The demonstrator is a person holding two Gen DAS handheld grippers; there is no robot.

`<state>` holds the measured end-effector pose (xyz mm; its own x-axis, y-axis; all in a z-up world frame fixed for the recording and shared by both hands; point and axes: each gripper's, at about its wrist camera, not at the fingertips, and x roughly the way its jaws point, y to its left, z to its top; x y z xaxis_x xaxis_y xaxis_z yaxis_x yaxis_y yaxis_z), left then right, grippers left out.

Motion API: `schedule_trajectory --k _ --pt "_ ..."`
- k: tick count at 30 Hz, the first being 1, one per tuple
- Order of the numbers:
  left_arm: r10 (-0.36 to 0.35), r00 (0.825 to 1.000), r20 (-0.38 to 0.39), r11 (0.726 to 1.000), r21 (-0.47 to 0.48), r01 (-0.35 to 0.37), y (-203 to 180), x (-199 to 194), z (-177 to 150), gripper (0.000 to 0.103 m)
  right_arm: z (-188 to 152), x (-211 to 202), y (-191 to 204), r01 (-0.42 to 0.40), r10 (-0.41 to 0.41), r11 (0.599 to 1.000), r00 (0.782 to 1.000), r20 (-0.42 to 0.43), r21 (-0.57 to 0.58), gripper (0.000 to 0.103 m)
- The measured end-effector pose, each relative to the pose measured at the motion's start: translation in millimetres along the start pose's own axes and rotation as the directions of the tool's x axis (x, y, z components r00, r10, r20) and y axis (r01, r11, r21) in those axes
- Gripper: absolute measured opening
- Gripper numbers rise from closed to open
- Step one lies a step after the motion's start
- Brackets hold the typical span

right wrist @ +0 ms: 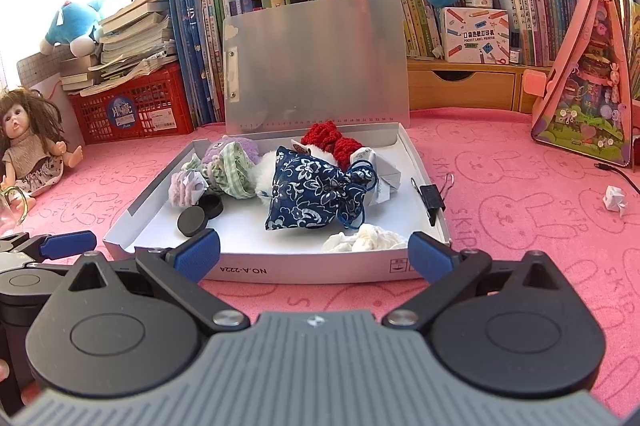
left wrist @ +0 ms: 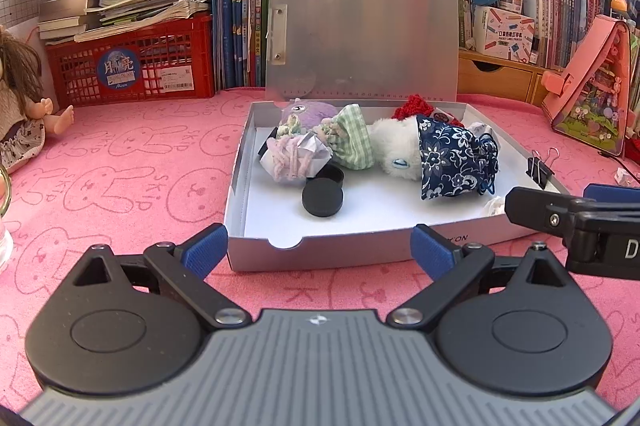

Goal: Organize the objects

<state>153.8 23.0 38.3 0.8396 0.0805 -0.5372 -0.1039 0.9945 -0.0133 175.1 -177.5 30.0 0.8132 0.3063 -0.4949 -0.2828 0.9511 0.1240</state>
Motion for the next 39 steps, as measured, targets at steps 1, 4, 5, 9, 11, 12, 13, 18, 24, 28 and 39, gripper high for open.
schedule_trajectory --k 1,4,5,9,11,12,13,18,24,28,39 --pt "-0.001 1.0 -0.002 1.0 0.004 0.001 -0.7 -1.2 -2.3 0.1 -2.0 -1.4 0.3 0.001 -0.001 1.0 1.0 0.0 -0.001 0.103" --pt "-0.002 1.0 -0.01 1.0 0.017 0.002 -2.6 -3.6 -7.2 0.1 -7.7 -3.9 0.2 0.003 -0.003 1.0 1.0 -0.002 -0.001 0.103" --pt "-0.005 1.0 -0.014 1.0 0.018 0.005 -3.0 -4.4 -9.0 0.1 -9.5 -4.2 0.1 0.004 -0.004 1.0 1.0 -0.004 0.0 0.103" --pt "-0.011 0.999 -0.032 1.0 0.023 0.012 -4.5 -6.1 -15.3 0.1 -15.9 -5.7 -0.6 0.006 -0.006 1.0 1.0 -0.011 0.003 0.103" --pt "-0.012 0.999 -0.039 1.0 0.028 0.013 -5.0 -6.5 -18.3 0.1 -19.5 -6.9 -1.3 0.009 -0.009 1.0 1.0 -0.015 0.003 0.103" --pt "-0.013 0.999 -0.043 0.999 0.029 0.014 -4.9 -6.5 -19.7 0.1 -20.9 -7.1 -1.8 0.01 -0.01 1.0 1.0 -0.018 0.002 0.103" --pt "-0.014 0.999 -0.048 0.999 0.029 0.015 -4.9 -6.4 -20.9 0.1 -23.0 -7.2 -2.1 0.014 -0.014 1.0 1.0 -0.02 0.002 0.103" --pt "-0.014 0.997 -0.08 1.0 0.022 0.016 -3.4 -3.5 -28.4 0.1 -33.1 -4.9 -6.0 0.037 -0.037 0.999 0.998 -0.043 -0.005 0.103" --pt "-0.007 0.995 -0.1 1.0 0.024 0.009 -1.8 0.2 -35.0 0.1 -43.9 -1.6 -7.2 0.063 -0.065 0.997 0.996 -0.064 -0.032 0.103" --pt "-0.003 0.995 -0.099 0.999 0.033 0.006 -2.2 0.6 -36.0 0.101 -46.9 -0.2 -8.0 0.076 -0.079 0.996 0.994 -0.078 -0.044 0.103" --pt "0.004 0.996 -0.094 1.0 0.027 -0.001 -1.2 1.4 -37.4 0.103 -48.2 10.0 -8.4 0.123 -0.131 0.99 0.981 -0.139 -0.069 0.103"
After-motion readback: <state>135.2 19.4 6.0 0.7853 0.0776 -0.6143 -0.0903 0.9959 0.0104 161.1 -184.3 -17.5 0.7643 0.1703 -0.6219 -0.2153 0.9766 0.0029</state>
